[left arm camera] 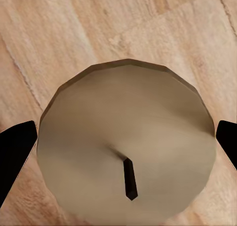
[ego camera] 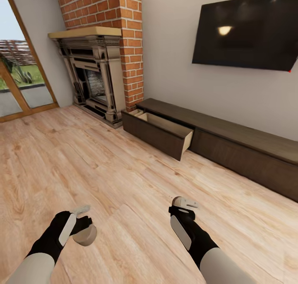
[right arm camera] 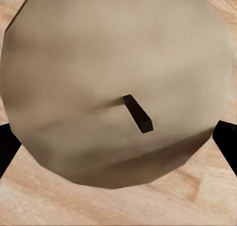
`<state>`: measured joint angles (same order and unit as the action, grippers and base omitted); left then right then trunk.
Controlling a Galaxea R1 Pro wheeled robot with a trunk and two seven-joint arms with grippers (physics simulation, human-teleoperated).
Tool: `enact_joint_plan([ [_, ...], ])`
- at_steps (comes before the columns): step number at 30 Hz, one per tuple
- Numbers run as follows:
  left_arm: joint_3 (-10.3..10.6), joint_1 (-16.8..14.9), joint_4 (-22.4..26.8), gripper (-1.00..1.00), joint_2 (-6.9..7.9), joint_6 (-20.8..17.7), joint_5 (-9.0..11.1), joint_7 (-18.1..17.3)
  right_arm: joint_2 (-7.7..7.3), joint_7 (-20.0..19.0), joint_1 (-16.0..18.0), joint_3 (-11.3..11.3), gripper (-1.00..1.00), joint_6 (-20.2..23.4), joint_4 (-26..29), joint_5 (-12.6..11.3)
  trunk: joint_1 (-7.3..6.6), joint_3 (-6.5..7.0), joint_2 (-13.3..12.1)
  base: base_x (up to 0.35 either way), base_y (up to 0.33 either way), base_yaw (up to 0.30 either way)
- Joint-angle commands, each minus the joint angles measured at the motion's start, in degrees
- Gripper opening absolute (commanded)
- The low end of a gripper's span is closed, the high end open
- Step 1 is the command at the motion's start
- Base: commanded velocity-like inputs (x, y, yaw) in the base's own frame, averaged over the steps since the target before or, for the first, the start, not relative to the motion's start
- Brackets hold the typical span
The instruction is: Place each of the two pumpkins and all three candles from the living room inside a cabinet in the living room (use any cabinet), then make sure every cabinet is closed, and position the cauldron so it is next to a table in the living room.
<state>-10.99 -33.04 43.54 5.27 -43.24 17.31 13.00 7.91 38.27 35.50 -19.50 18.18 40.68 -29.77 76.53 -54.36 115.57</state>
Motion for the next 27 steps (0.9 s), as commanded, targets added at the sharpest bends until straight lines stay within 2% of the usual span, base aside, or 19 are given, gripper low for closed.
enact_joint_plan([
  [1, 0.0, 0.0, 0.0, -1.0, 0.0, 0.0, 0.0, 0.0, 0.0, 0.0, 0.0, 0.0, -1.0, 0.0, 0.0, 0.1, 0.0, 0.0, 0.0, 0.285, 0.0, 0.292],
  [27, 0.0, 0.0, -0.7, -1.0, -0.01, 1.7, -0.1, 0.0, 0.44, 0.0, 0.0, 0.0, -1.0, 0.1, 0.0, 0.2, 0.0, 0.0, 0.0, 0.324, 0.0, 0.292],
])
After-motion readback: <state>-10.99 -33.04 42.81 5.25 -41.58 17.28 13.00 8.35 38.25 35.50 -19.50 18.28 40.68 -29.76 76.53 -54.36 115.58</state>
